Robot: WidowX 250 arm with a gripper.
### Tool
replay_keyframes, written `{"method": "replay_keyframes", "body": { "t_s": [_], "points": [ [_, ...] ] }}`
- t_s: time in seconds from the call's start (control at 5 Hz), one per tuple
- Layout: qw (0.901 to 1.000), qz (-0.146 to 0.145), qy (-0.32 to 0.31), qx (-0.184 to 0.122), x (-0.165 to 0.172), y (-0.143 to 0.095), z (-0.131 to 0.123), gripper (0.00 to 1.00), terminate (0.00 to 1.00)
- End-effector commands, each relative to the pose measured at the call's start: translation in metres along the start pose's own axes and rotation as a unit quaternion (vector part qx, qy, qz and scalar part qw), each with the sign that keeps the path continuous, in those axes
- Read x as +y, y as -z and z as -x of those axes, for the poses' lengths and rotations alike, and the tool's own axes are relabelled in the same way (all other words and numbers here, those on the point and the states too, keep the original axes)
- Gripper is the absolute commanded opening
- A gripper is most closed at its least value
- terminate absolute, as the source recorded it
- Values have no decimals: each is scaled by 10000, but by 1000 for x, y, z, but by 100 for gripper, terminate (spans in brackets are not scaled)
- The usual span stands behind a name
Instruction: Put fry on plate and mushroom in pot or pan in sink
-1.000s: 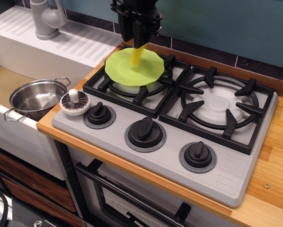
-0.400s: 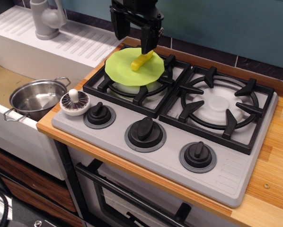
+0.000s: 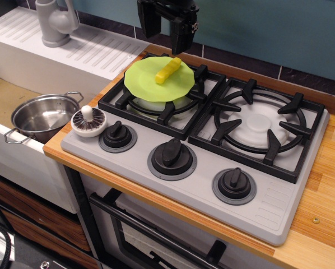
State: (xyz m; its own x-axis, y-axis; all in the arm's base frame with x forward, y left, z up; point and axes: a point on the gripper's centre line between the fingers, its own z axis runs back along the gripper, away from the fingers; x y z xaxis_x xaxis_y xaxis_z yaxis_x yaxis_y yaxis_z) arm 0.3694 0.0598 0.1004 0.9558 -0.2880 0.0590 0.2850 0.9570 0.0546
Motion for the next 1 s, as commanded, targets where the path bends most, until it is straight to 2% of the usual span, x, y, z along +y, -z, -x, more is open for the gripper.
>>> {"method": "replay_keyframes", "body": {
  "t_s": [0.0,0.2,0.4,0.6,0.8],
  "points": [
    [9993,-165,-20,-350,5,-25,-9,100,0],
    [9987,-266,-98,-413,13,-37,19,100,0],
    [9965,-546,-289,-560,26,-39,48,100,0],
    [9931,-823,-470,-687,34,-41,70,100,0],
    [9913,-904,-603,-745,41,-40,83,100,0]
  ]
}}
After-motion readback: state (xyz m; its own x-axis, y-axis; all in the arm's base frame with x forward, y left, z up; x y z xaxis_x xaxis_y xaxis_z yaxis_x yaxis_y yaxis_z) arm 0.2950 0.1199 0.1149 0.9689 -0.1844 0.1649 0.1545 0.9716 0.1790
